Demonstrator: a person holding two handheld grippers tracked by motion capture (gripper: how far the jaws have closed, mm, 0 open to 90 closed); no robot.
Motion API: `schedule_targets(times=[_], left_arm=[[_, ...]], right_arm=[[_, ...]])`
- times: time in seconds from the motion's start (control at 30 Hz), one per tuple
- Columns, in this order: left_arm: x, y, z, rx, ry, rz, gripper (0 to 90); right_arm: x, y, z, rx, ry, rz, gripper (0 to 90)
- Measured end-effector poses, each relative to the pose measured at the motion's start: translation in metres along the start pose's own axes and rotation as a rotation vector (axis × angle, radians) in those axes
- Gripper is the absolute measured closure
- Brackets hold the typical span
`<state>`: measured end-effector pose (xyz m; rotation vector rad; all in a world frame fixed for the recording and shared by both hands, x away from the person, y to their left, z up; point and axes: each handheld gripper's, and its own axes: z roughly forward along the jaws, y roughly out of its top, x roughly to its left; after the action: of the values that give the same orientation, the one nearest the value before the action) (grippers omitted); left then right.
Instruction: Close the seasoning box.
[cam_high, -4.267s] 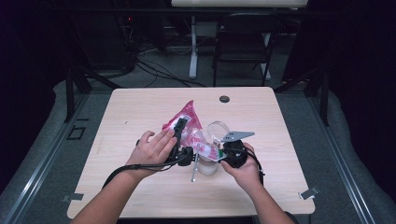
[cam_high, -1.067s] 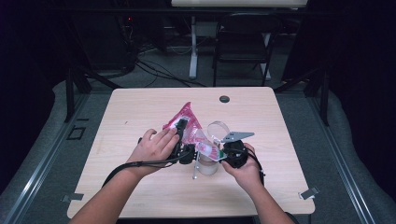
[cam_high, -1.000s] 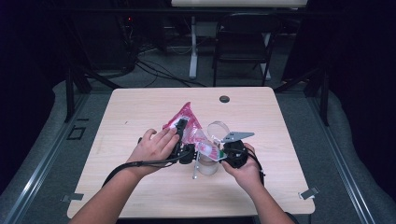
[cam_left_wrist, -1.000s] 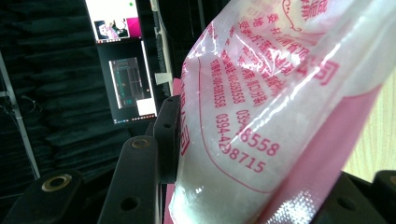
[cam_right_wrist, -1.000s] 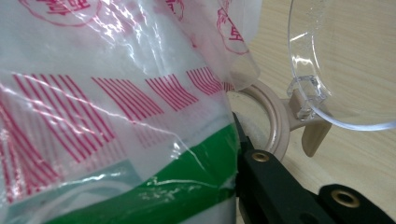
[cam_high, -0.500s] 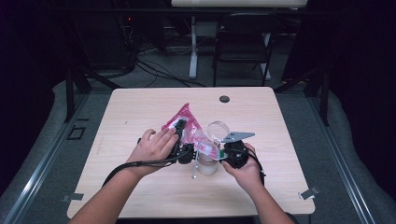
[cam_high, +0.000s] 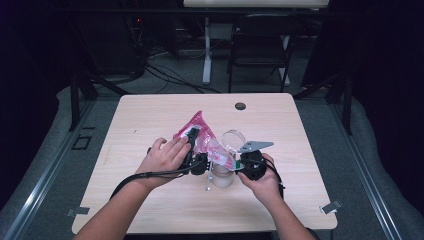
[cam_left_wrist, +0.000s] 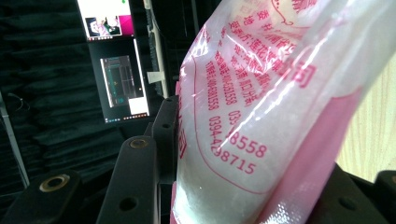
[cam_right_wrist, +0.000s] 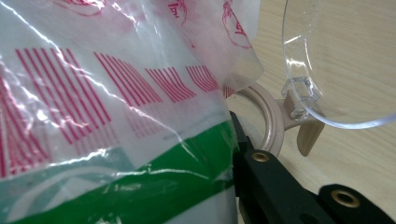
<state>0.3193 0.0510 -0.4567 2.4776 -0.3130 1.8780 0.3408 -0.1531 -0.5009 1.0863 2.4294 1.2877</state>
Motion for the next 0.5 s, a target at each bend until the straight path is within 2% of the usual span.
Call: schedule_targets(times=[0.23, 0.37, 0.43, 0.5], left_arm=[[0.003, 0.0024, -0.0014, 0.005, -0.001, 0.013, 61.4], [0.0048, 0.0052, -0.0044, -0.008, 0.02, 0.015, 63.6], [0.0058, 0.0063, -0.0044, -0.005, 0.005, 0.016, 63.7], [0.0062, 0.0071, -0.0043, -0.003, 0.007, 0.02, 63.5]], right_arm=[[-0.0007, -0.0004, 0.0, 0.0, 0.005, 0.007, 90.0], [-0.0016, -0.0005, -0.0007, -0.006, 0.012, 0.016, 90.0], [-0.0025, -0.0006, -0.0013, -0.005, 0.011, 0.014, 90.0], [-0.0026, -0.0007, -0.0013, -0.003, 0.01, 0.016, 90.0]])
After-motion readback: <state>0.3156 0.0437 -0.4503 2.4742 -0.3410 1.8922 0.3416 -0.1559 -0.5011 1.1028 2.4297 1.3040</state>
